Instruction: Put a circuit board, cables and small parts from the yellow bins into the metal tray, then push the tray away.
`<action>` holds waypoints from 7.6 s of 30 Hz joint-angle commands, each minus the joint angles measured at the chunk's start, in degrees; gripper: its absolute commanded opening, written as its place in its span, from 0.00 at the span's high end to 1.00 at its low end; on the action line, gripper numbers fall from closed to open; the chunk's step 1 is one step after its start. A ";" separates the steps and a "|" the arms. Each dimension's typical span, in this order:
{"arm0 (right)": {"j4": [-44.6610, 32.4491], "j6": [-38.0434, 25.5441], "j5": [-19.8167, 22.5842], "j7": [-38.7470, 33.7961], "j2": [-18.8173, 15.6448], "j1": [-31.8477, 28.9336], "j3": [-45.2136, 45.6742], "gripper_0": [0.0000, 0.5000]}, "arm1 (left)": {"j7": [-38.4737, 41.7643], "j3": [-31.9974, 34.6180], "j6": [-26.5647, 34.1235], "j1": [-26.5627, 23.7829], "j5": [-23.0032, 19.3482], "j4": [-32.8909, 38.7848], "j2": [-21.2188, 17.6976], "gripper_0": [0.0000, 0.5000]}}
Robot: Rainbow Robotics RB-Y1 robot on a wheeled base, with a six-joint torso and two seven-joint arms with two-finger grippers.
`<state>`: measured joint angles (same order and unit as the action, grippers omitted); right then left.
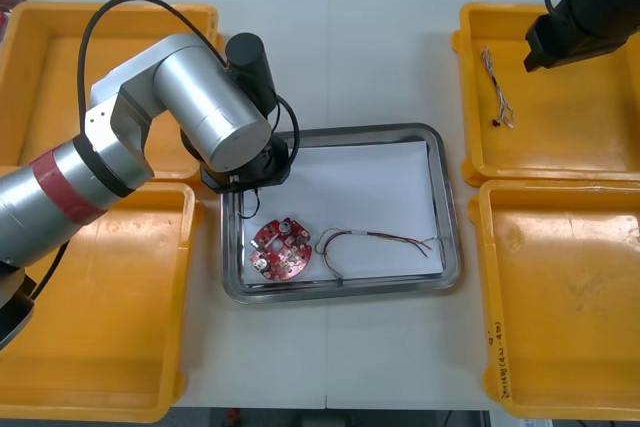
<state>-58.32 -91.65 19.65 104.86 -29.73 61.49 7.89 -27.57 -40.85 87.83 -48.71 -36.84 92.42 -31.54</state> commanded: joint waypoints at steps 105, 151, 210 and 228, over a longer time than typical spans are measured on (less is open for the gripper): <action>-23.59 -18.35 -0.14 -2.47 -1.12 -4.45 7.14 1.00 | -37.83 26.17 -17.69 -14.05 -6.40 -37.49 -5.64 0.00; -62.70 -10.47 19.11 9.49 -5.95 -17.72 -36.80 1.00 | -38.44 19.75 -30.88 -13.96 -4.64 -47.16 -0.01 0.00; -48.29 2.53 15.77 25.39 -2.17 -15.17 -43.39 0.00 | -34.57 31.44 4.63 -13.79 -6.93 -23.16 -8.80 1.00; -64.11 -18.35 23.50 11.68 -2.52 -26.07 -11.84 0.00 | -21.39 30.48 16.67 -9.39 -8.86 -1.36 -8.63 1.00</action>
<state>-116.91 -109.71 43.94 119.64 -32.53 38.36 -9.48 -56.58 -10.91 102.49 -59.06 -44.54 85.76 -37.82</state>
